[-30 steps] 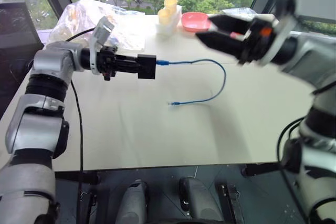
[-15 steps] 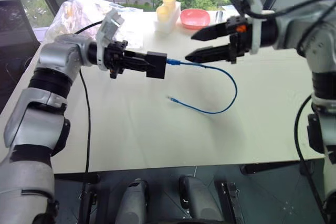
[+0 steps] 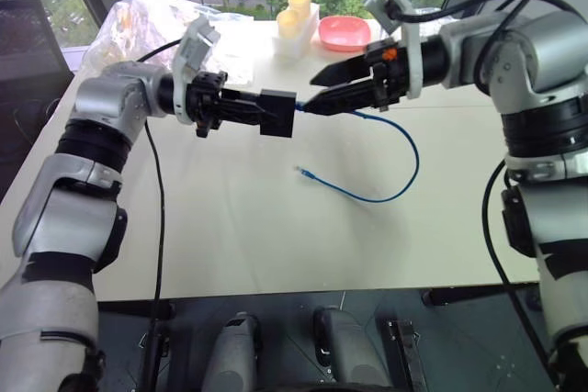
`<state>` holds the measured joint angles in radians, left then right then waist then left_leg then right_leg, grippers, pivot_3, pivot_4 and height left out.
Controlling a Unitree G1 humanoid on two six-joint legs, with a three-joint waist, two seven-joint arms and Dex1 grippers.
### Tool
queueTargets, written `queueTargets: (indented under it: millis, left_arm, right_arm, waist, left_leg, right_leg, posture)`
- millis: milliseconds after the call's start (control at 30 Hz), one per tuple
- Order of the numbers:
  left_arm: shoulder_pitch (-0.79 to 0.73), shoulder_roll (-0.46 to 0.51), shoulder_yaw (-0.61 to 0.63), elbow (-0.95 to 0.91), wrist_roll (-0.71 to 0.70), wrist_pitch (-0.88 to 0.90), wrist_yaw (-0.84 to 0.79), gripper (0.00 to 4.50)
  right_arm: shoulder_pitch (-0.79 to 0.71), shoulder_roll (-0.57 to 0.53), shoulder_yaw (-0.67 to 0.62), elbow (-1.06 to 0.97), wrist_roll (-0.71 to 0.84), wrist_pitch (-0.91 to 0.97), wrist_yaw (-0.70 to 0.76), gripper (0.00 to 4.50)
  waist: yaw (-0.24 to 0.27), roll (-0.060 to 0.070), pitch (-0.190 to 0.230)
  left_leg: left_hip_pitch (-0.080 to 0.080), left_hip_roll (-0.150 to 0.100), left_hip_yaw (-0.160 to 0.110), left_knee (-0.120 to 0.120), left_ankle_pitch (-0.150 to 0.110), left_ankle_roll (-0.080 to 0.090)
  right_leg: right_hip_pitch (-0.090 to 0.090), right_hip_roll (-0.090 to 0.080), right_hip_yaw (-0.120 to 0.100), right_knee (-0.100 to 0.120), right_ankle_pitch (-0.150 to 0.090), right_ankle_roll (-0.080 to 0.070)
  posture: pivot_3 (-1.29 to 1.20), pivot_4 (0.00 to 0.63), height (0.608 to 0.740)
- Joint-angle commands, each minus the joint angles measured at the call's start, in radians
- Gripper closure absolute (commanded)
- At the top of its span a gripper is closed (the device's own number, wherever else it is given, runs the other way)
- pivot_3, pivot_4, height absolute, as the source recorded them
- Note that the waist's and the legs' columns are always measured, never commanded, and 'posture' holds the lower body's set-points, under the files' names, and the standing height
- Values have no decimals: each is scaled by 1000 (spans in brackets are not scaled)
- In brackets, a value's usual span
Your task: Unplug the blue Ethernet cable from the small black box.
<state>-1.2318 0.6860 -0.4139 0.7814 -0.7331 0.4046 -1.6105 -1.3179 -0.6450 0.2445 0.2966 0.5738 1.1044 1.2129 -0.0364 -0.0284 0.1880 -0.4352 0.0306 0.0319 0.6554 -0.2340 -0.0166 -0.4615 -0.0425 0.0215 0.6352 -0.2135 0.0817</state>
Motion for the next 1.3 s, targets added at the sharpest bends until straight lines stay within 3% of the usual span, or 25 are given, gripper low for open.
queueTargets:
  millis: [33, 333, 633, 733, 933, 1300]
  left_arm:
    - [-25, 8, 33, -14, -25, -7, -4, 3999]
    - [-22, 4, 37, -12, -15, -11, -4, 3999]
    - [-15, -6, 38, -9, 7, -25, -4, 3999]
    - [-13, -8, 41, -10, 10, -28, -4, 3999]
    - [-4, -7, 45, -17, 8, -28, -4, 3999]
    - [-1, -10, 55, -13, 18, -30, -4, 3999]
  right_arm:
    - [-1, 6, -32, -18, -6, 1, -11, 46]
    - [7, 12, -8, -18, -41, -12, -1, 4413]
    - [13, -5, 26, -57, -62, -52, 82, 4413]
    - [13, -7, 30, -61, -68, -51, 95, 3401]
    - [-11, 14, 19, -21, -77, -34, 76, 362]
    - [-40, 36, 7, 32, -80, -13, 65, 362]
  waist:
    - [0, 0, 0]
    - [-3, 0, 0]
    - [-2, 0, 0]
    - [-3, 0, 0]
    - [-4, 0, 0]
    - [-4, 0, 0]
  left_leg:
    - [0, 0, 0, 0, 0, 0]
    - [-1, 0, -1, 4, 0, 0]
    - [-1, 0, -1, 10, -1, 1]
    - [-1, 0, -1, 11, -1, 1]
    - [-1, 0, -1, 11, -1, 1]
    - [-1, 0, -1, 11, -1, 1]
  right_leg:
    - [0, 0, 0, 0, 0, 0]
    - [0, 0, 0, 3, 0, 0]
    - [-1, 0, 0, 11, 0, 0]
    - [-1, 0, 0, 11, 0, 0]
    - [-1, 0, 0, 12, 0, 0]
    - [-1, 0, 0, 12, 0, 0]
  posture:
    - [0, 150, 740]
    - [0, 150, 740]
    - [0, 150, 740]
    - [0, 150, 740]
    - [0, 150, 740]
    - [0, 150, 740]
